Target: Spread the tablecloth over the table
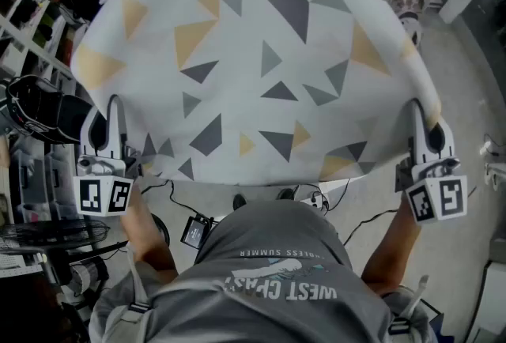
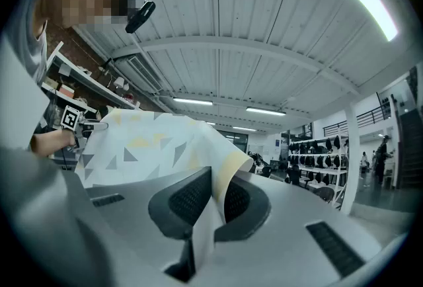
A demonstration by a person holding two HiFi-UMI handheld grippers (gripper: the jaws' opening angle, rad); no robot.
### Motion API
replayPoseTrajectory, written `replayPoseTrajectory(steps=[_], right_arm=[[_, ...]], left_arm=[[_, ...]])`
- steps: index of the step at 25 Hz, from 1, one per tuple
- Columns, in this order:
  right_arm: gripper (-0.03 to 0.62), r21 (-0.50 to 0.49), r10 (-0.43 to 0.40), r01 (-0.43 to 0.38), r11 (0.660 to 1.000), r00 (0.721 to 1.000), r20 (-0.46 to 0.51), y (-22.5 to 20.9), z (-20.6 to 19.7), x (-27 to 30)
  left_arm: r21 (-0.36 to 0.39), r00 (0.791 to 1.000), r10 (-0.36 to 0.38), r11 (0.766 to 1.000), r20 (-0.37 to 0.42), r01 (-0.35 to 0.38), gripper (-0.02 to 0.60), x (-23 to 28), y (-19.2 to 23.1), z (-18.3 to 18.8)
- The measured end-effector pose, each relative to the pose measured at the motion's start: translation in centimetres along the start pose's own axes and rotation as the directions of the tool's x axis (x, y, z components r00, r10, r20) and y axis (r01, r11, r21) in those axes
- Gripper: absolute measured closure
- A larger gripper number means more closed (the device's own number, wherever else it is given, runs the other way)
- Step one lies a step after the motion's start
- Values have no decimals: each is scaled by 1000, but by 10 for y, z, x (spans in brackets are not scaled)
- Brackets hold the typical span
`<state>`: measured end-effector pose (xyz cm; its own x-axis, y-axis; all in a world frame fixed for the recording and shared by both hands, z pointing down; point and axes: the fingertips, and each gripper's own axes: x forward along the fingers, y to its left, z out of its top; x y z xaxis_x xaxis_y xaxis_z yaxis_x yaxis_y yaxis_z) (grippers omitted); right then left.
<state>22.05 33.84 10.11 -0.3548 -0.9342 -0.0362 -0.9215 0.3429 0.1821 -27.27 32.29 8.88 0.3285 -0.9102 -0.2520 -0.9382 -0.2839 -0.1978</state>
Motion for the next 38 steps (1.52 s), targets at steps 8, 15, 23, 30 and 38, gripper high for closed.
replayPoseTrajectory(steps=[8,15,23,30,38], right_arm=[[582,-3,7,-7,1000,1000,5,-1,-1,2],[580,15,40,-41,999,999,21,1,-7,18],[580,81,93,-94,992,996,12,-28,-28,63],[580,97,54,-52,994,998,-14,-33,-40,119],[580,84,-51,54,995,998,-46,-7,-46,177]], left_arm=[[5,1000,9,1000,-1,-9,548,0,0,-2],[17,999,33,999,-15,-33,548,3,6,-8],[31,996,67,997,-64,-65,548,37,-2,-23],[-2,997,20,1000,-77,-20,548,100,28,-63],[-45,996,-71,997,-56,68,548,165,93,-112]])
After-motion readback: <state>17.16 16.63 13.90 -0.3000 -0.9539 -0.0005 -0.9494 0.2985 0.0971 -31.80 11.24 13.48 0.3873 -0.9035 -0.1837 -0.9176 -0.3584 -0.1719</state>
